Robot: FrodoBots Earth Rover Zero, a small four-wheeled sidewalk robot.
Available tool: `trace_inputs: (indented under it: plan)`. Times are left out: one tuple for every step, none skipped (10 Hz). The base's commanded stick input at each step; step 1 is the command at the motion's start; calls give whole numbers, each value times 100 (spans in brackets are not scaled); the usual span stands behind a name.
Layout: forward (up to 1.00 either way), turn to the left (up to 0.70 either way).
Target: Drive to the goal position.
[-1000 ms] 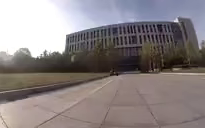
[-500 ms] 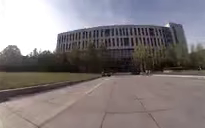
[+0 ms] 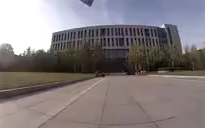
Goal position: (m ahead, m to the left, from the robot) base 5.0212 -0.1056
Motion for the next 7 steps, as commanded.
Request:
trace_inputs:
  plan:
    - [70,0]
    - [70,0]
    - [70,0]
    - [70,0]
    - [70,0]
    - [70,0]
    - [70,0]
